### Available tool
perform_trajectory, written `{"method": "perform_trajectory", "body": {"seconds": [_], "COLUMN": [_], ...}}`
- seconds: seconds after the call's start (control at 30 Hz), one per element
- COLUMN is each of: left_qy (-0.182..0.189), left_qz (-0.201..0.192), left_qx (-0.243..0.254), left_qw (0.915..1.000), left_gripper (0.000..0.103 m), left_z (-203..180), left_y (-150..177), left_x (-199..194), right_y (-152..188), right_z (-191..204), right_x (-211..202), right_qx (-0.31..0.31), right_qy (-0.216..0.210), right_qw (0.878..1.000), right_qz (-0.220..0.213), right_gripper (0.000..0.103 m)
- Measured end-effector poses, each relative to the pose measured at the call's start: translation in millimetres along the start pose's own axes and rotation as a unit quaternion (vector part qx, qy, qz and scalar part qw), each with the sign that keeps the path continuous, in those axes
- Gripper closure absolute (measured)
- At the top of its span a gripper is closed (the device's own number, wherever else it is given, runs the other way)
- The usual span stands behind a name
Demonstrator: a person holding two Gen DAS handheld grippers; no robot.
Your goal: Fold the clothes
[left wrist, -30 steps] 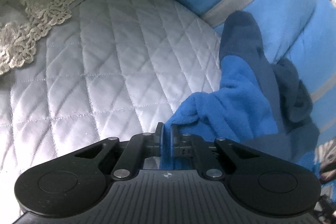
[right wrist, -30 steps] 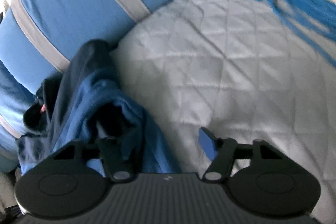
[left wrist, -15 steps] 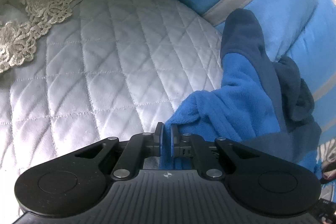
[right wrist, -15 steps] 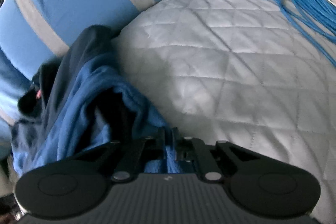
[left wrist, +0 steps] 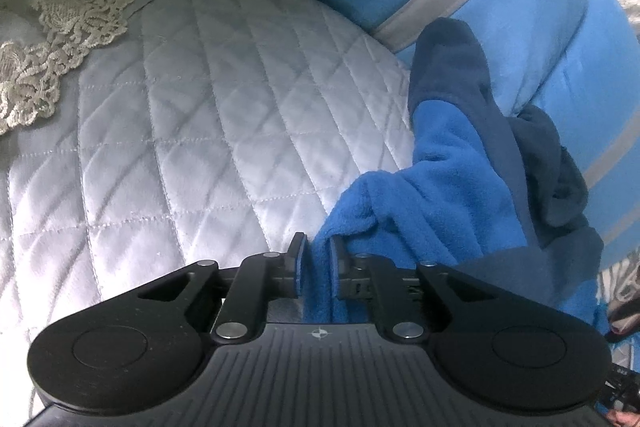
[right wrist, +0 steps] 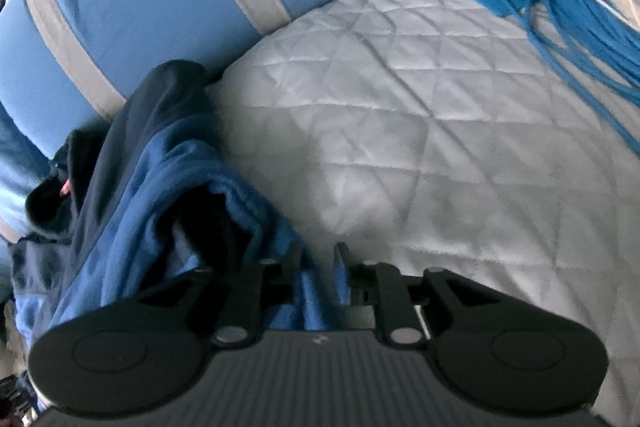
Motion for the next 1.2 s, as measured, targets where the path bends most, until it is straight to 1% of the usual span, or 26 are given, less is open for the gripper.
{"method": "perform_trajectory", "body": {"seconds": [0.03,0.07,0.1,0.13,0.17,0.2,0.27,0.3,0.33,0.37,0.4,0.53,0.6,0.67,0.8,0.87,0.93,1.0,1.07,1.13,1.2], "left_qy": [0.003,0.005,0.004,-0.001,-0.007,-0.012,-0.023,-0.029,-0.034,-0.040,-0.045,-0.063,-0.063,-0.058,-0.045,-0.034,-0.033,-0.020,0.002,0.015,0.011], "left_qz": [-0.005,-0.011,-0.016,-0.023,-0.029,-0.036,-0.048,-0.055,-0.061,-0.068,-0.074,-0.093,-0.094,-0.095,-0.106,-0.120,-0.133,-0.147,-0.161,-0.162,-0.150], "left_qx": [0.002,0.005,0.006,0.007,0.008,0.010,0.012,0.013,0.014,0.015,0.016,0.013,0.000,-0.003,0.011,0.030,0.049,0.066,0.085,0.098,0.102], "left_qw": [1.0000,0.9999,0.9998,0.9997,0.9995,0.9992,0.9985,0.9980,0.9974,0.9968,0.9961,0.9936,0.9936,0.9938,0.9933,0.9918,0.9894,0.9867,0.9833,0.9818,0.9833], "left_gripper": [0.089,0.089,0.089,0.088,0.086,0.084,0.071,0.060,0.053,0.039,0.029,0.028,0.028,0.028,0.028,0.028,0.028,0.027,0.026,0.025,0.025], "left_z": [0.4,1.1,1.3,0.7,0.0,-0.6,-1.8,-2.5,-3.1,-3.7,-4.3,-3.6,-0.9,0.0,-5.5,-12.2,-18.3,-23.2,-26.5,-27.1,-25.6], "left_y": [1.7,3.2,4.4,5.1,5.8,6.6,8.0,8.8,9.5,10.2,10.9,12.8,14.5,18.7,35.9,48.5,63.5,80.4,96.9,109.1,117.1], "left_x": [-1.1,-2.3,-4.2,-7.1,-10.0,-13.0,-18.8,-21.7,-24.7,-27.6,-30.6,-42.6,-51.9,-64.9,-100.0,-122.0,-149.5,-180.0,-207.4,-225.5,-234.5], "right_y": [-1.3,-2.6,-3.6,-4.6,-5.7,-6.6,-7.5,-7.7,-7.9,-8.0,-8.0,-8.9,-9.4,-9.3,-5.0,0.6,6.9,15.6,27.8,41.2,51.7], "right_z": [0.0,0.5,1.2,1.3,1.1,0.5,-0.8,-1.3,-1.7,-2.2,-2.8,-4.8,-6.1,-7.3,-4.1,-1.6,0.7,-1.9,-8.2,-13.1,-16.1], "right_x": [-0.7,-1.4,-2.4,-3.5,-4.6,-5.9,-8.2,-9.5,-10.9,-12.2,-13.2,-18.4,-23.8,-30.3,-49.5,-65.2,-81.9,-105.0,-132.8,-159.2,-179.8], "right_qx": [-0.006,-0.016,-0.026,-0.033,-0.039,-0.042,-0.044,-0.044,-0.045,-0.047,-0.048,-0.047,-0.047,-0.043,-0.055,-0.069,-0.083,-0.085,-0.085,-0.096,-0.115], "right_qy": [0.007,0.018,0.029,0.037,0.044,0.049,0.058,0.060,0.060,0.059,0.061,0.073,0.072,0.062,0.015,-0.007,-0.028,-0.045,-0.067,-0.086,-0.087], "right_qw": [1.000,1.000,0.999,0.998,0.997,0.996,0.995,0.995,0.995,0.994,0.994,0.992,0.991,0.992,0.993,0.993,0.991,0.989,0.987,0.984,0.983], "right_qz": [-0.009,-0.019,-0.029,-0.038,-0.047,-0.055,-0.065,-0.068,-0.071,-0.073,-0.075,-0.091,-0.101,-0.103,-0.099,-0.100,-0.103,-0.109,-0.120,-0.120,-0.116], "right_gripper": [0.054,0.045,0.038,0.026,0.016,0.013,0.003,0.002,0.000,0.000,0.000,0.000,0.000,0.000,0.000,0.000,0.000,0.000,0.000,0.000,0.000]}}
Point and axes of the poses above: each gripper's, at about its wrist camera, not at the fingertips, and x roughly the way its jaws point, z to its left, y to its underside, the point moved 1 cm from there along x, roughly the way its jaws point, and after that the axes turned 12 degrees about -z, right-handed, at the moved point
